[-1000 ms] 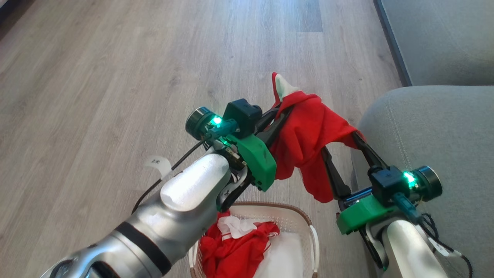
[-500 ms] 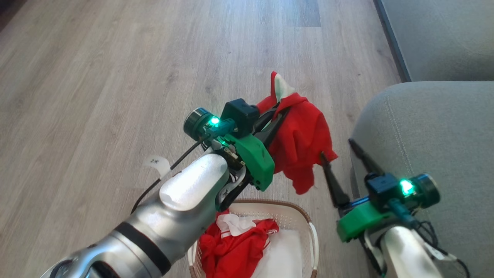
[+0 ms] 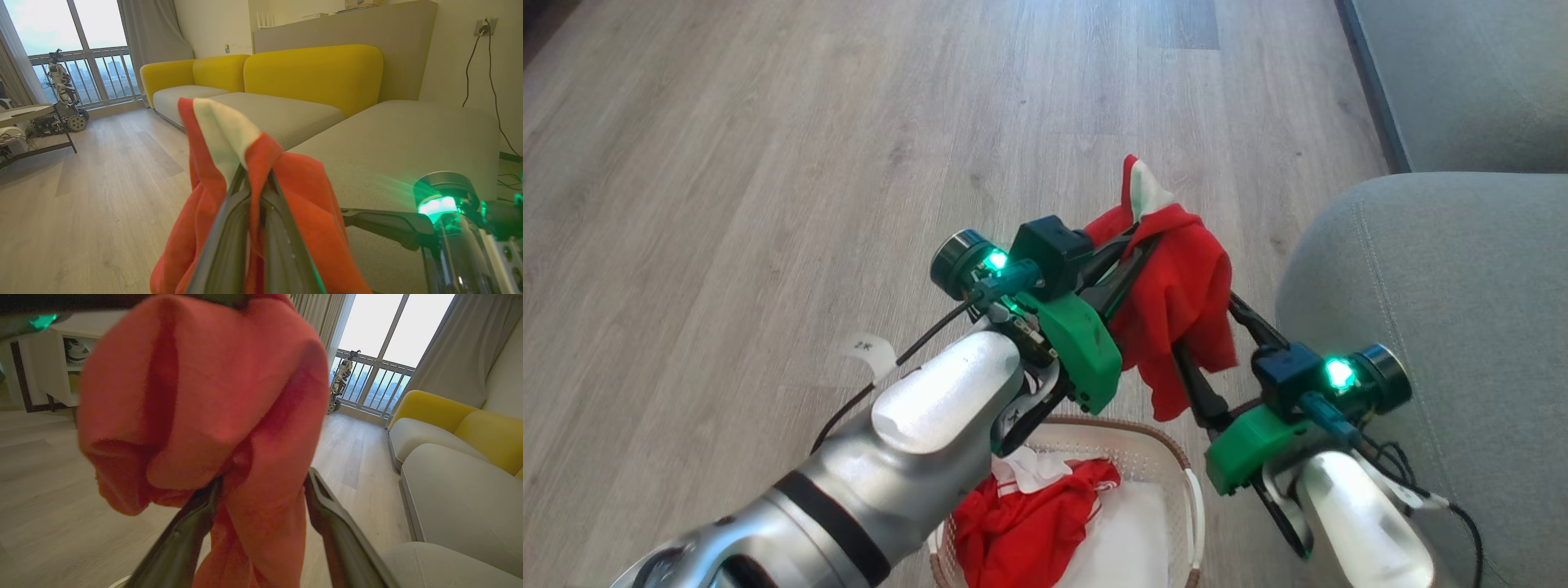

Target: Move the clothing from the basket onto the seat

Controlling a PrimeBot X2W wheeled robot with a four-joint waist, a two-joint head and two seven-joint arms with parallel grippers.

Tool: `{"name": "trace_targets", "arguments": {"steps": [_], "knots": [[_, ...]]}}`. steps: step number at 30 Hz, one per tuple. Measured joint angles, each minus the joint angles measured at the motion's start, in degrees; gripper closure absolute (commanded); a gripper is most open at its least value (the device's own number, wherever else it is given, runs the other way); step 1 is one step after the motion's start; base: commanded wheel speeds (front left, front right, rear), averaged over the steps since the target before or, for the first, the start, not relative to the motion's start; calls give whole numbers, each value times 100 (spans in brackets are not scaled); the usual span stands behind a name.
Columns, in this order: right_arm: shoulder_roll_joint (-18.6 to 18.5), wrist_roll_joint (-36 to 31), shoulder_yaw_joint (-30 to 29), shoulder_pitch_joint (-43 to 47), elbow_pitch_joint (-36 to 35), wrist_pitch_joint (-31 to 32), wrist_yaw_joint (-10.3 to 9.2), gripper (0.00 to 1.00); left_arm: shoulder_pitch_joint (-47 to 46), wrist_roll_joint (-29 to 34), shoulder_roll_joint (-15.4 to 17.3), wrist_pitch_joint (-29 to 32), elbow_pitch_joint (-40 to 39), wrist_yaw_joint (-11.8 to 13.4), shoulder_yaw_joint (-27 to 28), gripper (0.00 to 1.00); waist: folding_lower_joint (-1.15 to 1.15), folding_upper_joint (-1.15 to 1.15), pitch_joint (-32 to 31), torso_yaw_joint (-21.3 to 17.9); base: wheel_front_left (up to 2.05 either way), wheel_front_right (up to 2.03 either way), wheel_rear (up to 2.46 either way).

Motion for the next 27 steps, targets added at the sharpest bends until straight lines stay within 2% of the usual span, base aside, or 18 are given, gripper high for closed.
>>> {"name": "trace_targets", "arguments": {"steps": [1, 2, 3, 4, 14, 16, 18, 27], "knots": [[-1, 30, 30, -63, 15, 0, 0, 0, -1, -2, 0, 0, -15, 3, -5, 100, 0, 0, 4, 8, 0, 0, 0], [-7, 67, 80, -126, 62, 0, 0, 15, -1, -22, 1, 0, -22, 4, -12, 100, 0, 0, 7, 15, 0, 0, 0], [-16, 137, 187, -201, 178, 1, 0, 78, -1, -35, 1, 0, -24, 4, -22, 100, 0, 0, 11, 23, 0, 0, 0], [-16, 142, 203, -214, 207, 0, 0, 100, -1, -35, 1, 0, -22, 4, -23, 100, 0, 0, 14, 24, 0, 0, 0], [-32, 241, 64, -215, 158, 1, 0, 100, 15, -89, 2, 0, 92, 56, 41, 100, 0, 0, 40, -69, 0, 0, 0], [-32, 242, -40, -215, 78, 1, 0, 100, 29, -88, 1, -1, 93, 56, 109, 58, 0, 0, 43, -108, 0, 0, 0], [-36, 242, -138, -214, -16, 0, 0, 100, 73, -82, 0, -1, 90, 58, 222, 0, 0, 0, 47, -153, 0, 0, 0], [-37, 219, -636, -209, -457, 1, 0, 100, 459, 137, 7, -8, 56, 34, 599, 0, 0, 0, 69, -438, 0, 0, 0]]}}
